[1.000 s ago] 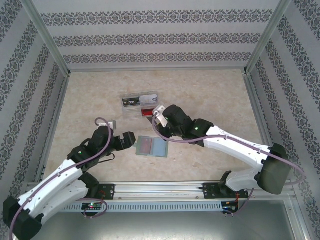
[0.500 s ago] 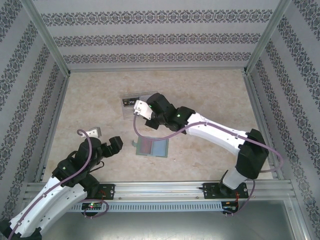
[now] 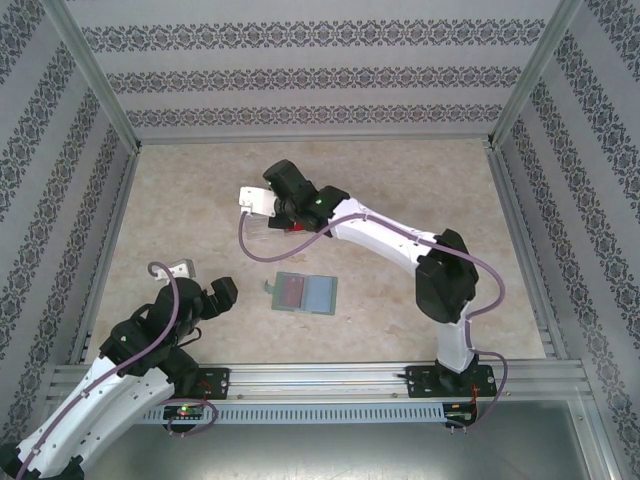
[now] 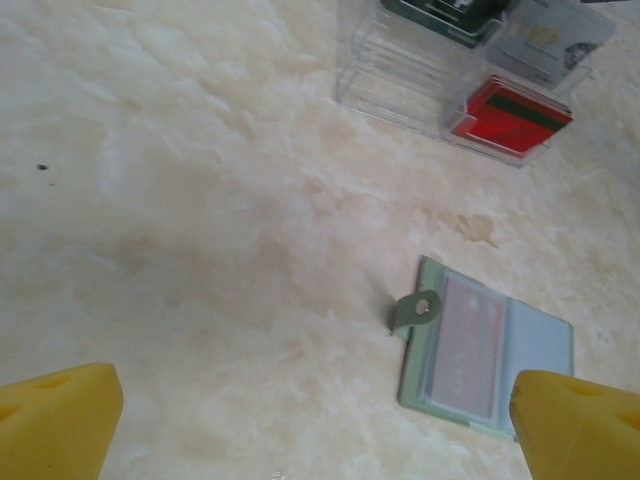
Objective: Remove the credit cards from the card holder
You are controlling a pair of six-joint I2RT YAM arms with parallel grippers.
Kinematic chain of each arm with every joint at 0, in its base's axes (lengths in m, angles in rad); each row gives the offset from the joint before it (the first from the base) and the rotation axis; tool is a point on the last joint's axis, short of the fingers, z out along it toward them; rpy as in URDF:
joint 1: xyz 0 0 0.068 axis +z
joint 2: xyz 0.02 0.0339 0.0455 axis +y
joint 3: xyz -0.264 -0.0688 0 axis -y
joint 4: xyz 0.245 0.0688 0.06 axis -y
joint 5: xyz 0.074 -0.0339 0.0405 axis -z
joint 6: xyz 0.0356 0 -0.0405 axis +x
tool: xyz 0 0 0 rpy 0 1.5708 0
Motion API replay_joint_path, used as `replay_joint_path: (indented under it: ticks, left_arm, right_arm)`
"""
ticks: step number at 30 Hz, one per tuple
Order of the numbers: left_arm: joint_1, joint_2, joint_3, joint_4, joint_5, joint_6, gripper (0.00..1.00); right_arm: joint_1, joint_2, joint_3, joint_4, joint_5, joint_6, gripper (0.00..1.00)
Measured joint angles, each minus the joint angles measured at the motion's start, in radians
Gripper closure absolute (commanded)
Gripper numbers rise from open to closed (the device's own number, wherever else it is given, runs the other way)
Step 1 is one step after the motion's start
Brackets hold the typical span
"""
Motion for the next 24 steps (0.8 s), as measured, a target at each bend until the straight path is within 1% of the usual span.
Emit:
replay_joint_path:
  ticks: [4, 10, 24]
  left_arm:
    - [0.0, 0.0, 0.005, -0.037, -0.04, -0.029, 0.0]
    - [0.0, -0.016, 0.006, -0.063, -0.082, -0.048, 0.0]
    - [0.0, -0.024, 0.006, -0.065, -0.089, -0.063, 0.0]
  right_arm:
    - [-0.008, 0.069, 0.068, -0.009, 0.014, -0.051, 1.0]
    - [-0.019, 0.137, 0.125, -0.027, 0.019, -0.091, 1.0]
    - [-0.034, 0.235, 0.198, -0.045, 0.025, -0.124, 1.0]
